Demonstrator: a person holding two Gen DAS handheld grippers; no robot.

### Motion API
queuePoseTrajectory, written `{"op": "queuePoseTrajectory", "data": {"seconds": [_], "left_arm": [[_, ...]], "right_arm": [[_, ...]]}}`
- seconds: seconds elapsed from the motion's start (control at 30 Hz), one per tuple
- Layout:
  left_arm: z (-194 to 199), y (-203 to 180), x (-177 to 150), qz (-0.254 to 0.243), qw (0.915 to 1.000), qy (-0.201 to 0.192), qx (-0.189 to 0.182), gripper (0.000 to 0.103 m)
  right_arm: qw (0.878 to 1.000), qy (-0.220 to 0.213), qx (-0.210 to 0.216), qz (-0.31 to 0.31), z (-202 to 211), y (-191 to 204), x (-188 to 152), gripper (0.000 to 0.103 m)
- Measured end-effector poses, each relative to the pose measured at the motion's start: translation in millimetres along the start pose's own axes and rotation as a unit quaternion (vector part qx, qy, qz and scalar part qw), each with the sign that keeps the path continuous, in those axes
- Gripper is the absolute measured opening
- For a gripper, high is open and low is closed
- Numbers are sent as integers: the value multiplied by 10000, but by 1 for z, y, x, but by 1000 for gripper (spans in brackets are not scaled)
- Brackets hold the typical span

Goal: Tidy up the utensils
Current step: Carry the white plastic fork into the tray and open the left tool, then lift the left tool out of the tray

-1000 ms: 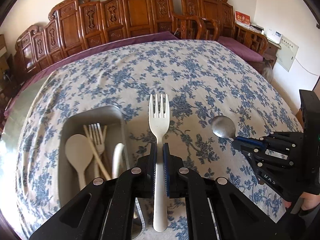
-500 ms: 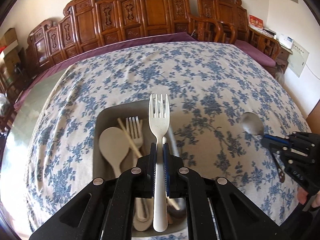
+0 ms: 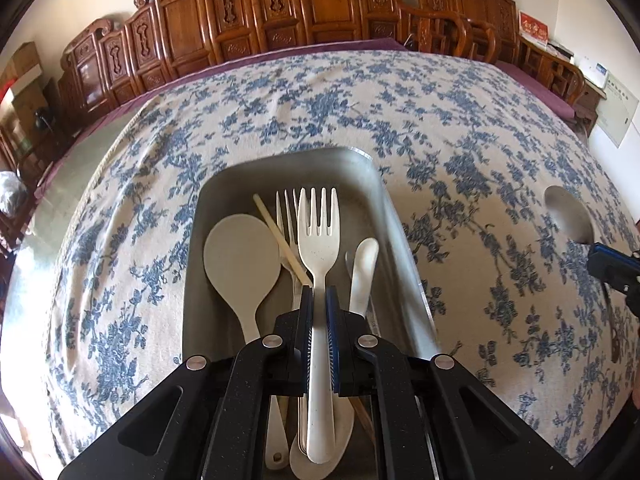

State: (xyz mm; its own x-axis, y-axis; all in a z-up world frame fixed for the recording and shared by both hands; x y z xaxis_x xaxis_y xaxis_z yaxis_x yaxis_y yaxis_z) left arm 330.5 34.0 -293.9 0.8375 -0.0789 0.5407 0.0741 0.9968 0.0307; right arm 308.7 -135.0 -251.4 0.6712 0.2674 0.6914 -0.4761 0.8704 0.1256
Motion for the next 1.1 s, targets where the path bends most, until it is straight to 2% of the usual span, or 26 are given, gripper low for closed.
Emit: {"op": "queuePoseTrajectory", "data": {"seconds": [0.43,0.77,1.1], "left_arm": [[-5,-1,-1,26,9999,89,-61,7],[30,11,-8,57,9999,-152,-24,18],[64,30,-8,222,9989,-400,-38,18]], "right_arm": [[10000,-4,17,2,2,4,2,7],[9999,-121,83,24,13,19,11,7],[9996,-198,209,27,25,53,22,7]]}}
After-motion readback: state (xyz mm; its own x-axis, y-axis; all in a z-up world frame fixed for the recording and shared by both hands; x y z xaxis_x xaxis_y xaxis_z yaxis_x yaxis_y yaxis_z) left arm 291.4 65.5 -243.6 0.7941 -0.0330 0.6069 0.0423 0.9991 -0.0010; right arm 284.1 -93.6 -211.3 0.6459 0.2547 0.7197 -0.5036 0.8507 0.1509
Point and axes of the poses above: each gripper's, at about its wrist camera, not at the fingertips, and z roughly against the way its jaws point, y to its left, x to its top, the point moved 9 cm from there along -z, roughly the way its jaws point, and after that the axes turned 4 degrees about -x, right-handed, at the moved point
